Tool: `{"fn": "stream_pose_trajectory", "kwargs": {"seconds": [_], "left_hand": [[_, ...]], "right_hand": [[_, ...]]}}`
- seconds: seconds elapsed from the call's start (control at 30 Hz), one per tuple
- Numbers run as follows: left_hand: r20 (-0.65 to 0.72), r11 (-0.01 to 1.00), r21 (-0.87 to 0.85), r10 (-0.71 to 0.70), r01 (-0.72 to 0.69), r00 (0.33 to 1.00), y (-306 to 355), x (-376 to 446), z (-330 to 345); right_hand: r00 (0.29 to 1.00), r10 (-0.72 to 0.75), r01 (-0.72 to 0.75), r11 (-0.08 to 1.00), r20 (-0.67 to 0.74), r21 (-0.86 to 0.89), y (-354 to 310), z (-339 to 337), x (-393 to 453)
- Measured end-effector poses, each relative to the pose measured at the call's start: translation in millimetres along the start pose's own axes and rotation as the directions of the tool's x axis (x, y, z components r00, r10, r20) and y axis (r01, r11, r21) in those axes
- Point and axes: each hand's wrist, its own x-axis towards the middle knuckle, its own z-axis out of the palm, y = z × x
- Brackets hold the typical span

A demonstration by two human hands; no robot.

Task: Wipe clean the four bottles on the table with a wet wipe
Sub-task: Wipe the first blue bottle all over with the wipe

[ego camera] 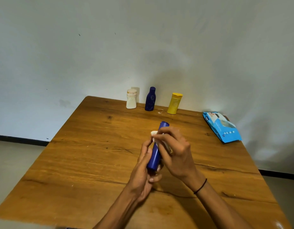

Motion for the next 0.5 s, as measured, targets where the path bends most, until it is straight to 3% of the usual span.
{"fn": "stream_pose_trajectory", "kwargs": {"seconds": [0.13, 0.27, 0.5], "left_hand": [[0.059, 0.997, -0.035, 0.078, -0.076, 0.995, 3.8, 1.7, 1.1], [0.031, 0.990, -0.096, 0.108, -0.105, 0.994, 9.2, 8.4, -11.5], [-0.008, 0.995, 0.007, 0.096, -0.096, 0.995, 13.3, 8.4, -8.4]], "right_hand": [[0.992, 0.105, -0.096, 0.988, -0.074, 0.120, -5.1, 4.8, -1.2], [0.999, 0.003, -0.010, 0.980, 0.038, 0.199, -26.5, 12.6, -30.5], [0.980, -0.139, 0.116, 0.980, 0.144, 0.162, -11.8, 5.0, -36.7]]}}
